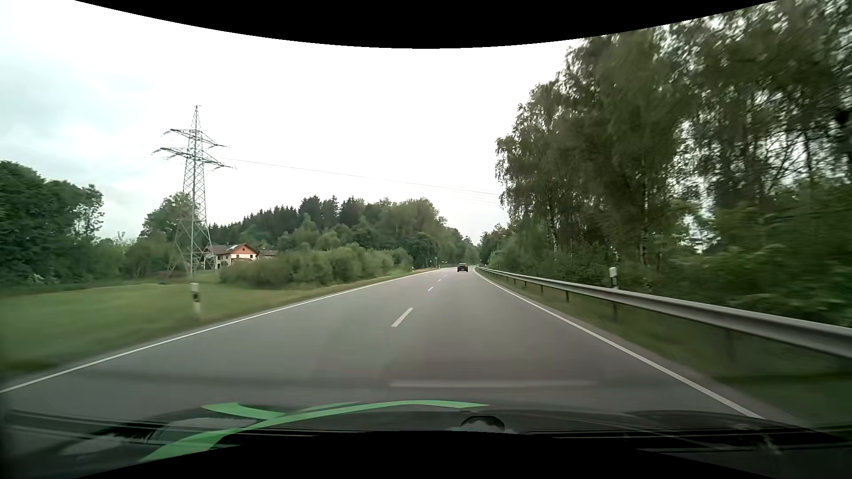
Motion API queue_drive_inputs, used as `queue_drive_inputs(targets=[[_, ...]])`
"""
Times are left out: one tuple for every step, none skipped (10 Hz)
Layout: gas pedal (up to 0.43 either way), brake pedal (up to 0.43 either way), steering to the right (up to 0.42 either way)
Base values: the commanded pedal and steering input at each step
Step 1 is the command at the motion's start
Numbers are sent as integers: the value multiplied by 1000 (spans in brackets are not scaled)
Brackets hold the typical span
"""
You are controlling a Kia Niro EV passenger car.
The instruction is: Follow the waypoints while adhering to traffic rules and regulations
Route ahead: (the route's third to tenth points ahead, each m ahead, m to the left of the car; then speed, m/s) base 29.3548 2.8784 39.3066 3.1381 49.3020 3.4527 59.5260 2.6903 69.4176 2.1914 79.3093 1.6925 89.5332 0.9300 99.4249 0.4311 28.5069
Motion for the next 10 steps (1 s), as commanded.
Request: queue_drive_inputs(targets=[[157, 0, 2], [157, 0, 3], [157, 0, 4], [157, 0, 4], [157, 0, 4], [157, 0, 4], [157, 0, 4], [157, 0, 5], [157, 0, 4], [157, 0, 5]])
